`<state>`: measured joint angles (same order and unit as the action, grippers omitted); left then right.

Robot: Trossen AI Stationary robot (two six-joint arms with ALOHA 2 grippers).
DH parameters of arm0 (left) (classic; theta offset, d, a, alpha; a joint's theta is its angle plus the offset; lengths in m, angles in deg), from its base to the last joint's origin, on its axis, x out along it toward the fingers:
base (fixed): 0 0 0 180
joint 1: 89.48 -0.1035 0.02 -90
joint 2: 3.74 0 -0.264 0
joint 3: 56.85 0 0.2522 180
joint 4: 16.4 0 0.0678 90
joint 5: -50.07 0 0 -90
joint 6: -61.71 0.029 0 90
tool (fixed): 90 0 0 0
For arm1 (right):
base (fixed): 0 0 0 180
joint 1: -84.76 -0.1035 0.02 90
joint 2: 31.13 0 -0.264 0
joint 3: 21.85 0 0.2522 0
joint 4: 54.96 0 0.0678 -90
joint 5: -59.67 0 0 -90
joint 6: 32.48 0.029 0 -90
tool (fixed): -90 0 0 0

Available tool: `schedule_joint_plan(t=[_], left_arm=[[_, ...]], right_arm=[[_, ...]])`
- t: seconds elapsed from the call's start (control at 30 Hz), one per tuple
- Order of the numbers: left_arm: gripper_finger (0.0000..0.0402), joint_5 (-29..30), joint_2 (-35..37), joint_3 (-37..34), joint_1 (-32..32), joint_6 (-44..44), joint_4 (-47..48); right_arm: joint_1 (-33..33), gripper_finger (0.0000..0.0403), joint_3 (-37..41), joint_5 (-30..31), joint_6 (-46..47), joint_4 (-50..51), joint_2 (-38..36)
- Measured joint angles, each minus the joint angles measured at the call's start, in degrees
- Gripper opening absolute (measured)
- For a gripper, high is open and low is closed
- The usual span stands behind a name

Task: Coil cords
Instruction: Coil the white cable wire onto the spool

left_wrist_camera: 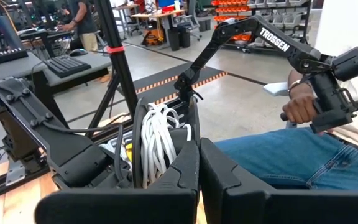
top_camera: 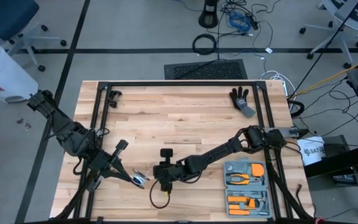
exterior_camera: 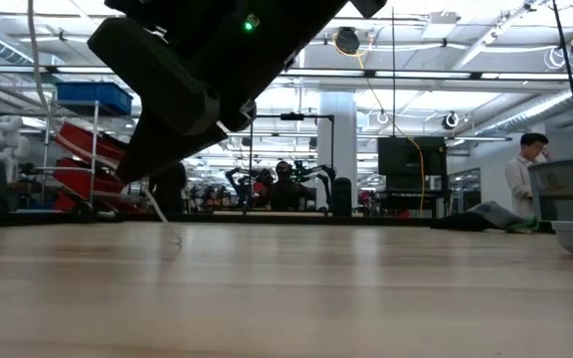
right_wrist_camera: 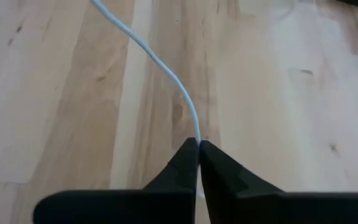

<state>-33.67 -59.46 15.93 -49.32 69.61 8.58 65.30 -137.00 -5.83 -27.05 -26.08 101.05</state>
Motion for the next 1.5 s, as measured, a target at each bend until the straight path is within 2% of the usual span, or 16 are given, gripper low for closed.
schedule_joint_plan(t=[0.33, 0.5, 0.67, 0.77, 0.93, 1.17, 1.33, 1.5], left_arm=[[0.0002, 0.0, 0.0, 0.0, 0.0, 0.0, 0.0], [0.0002, 0.0, 0.0, 0.0, 0.0, 0.0, 0.5], [0.0002, 0.0, 0.0, 0.0, 0.0, 0.4, 4.1], [0.0002, 0.0, 0.0, 0.0, 0.0, 0.4, 5.0], [0.0002, -1.9, 0.0, 0.0, 0.0, 0.4, 5.4], [0.0002, -2.2, 0.0, 0.0, 0.0, 0.4, 6.3], [0.0002, -3.6, -0.3, 0.0, 0.0, 0.1, 6.4], [0.0002, -5.1, -2.0, 0.0, 0.0, 0.0, 6.5]], right_arm=[[-0.9, 0.0001, 0.0, -1.0, -1.7, 0.1, 0.0], [-2.0, 0.0001, 0.0, -9.3, -4.7, 1.4, -1.6], [-2.4, 0.0000, 0.0, -20.1, -2.8, 6.8, -6.9], [-3.6, 0.0000, 0.0, -21.8, -1.8, 9.7, -10.7], [-7.6, 0.0000, 0.0, -21.1, -4.3, 9.2, -17.2], [-14.7, 0.0000, 0.0, -11.9, -9.1, 7.1, -24.9], [-19.0, 0.0000, 0.0, -5.0, -14.5, 3.2, -27.0], [-19.6, 0.0000, 0.0, -2.1, -21.0, -4.1, -27.3]])
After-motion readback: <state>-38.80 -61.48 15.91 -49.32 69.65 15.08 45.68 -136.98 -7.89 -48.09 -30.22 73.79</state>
